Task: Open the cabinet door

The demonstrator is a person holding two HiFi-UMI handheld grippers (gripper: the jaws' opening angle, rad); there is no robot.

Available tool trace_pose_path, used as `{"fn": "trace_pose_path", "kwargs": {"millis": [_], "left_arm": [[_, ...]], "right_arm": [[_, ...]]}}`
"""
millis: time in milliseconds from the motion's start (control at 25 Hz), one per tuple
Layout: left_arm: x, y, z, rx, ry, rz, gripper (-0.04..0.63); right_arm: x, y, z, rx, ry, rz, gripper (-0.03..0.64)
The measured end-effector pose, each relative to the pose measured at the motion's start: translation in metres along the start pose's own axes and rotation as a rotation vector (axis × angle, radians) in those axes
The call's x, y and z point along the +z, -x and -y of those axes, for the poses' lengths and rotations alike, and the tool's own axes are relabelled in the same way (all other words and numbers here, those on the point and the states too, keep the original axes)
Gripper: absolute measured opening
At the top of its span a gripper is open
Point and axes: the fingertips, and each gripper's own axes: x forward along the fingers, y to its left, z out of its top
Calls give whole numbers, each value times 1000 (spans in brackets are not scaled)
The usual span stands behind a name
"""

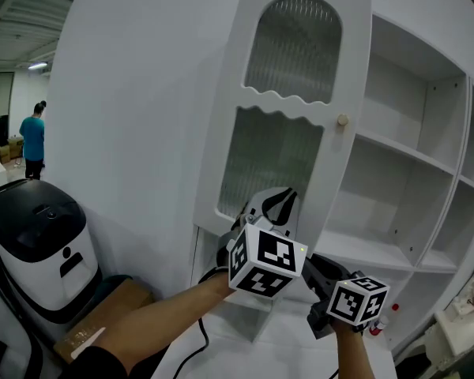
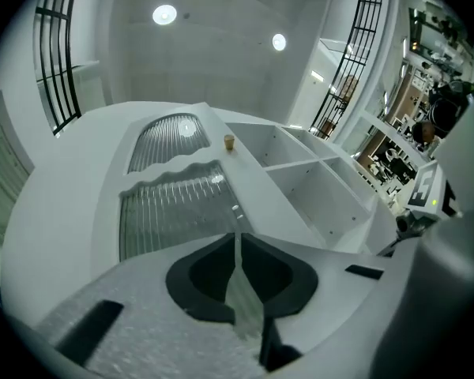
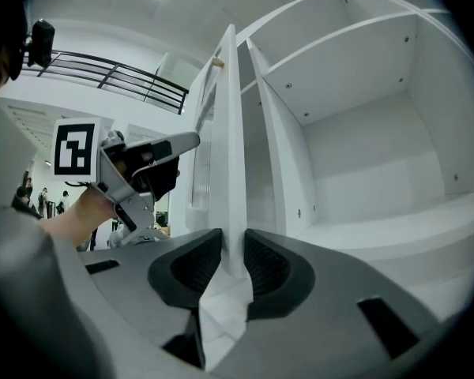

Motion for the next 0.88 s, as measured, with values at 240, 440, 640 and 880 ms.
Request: {"fn": "trace_pose_path", "kwargs": {"millis": [240, 440, 640, 880], "left_arm": [[-18, 19, 10, 27, 16, -60, 32], [-28, 32, 16, 51, 28, -99, 28], [-35, 49, 20, 84, 13, -137, 21], [-41, 68, 30, 108, -8, -177, 14]], "right_arm": [[-1, 9, -12, 25, -7, -1, 91], [-1, 14, -16, 23, -12, -5, 87], [-2, 19, -23, 39, -15, -9, 83], [-2, 24, -28, 31, -17, 1, 81]]}}
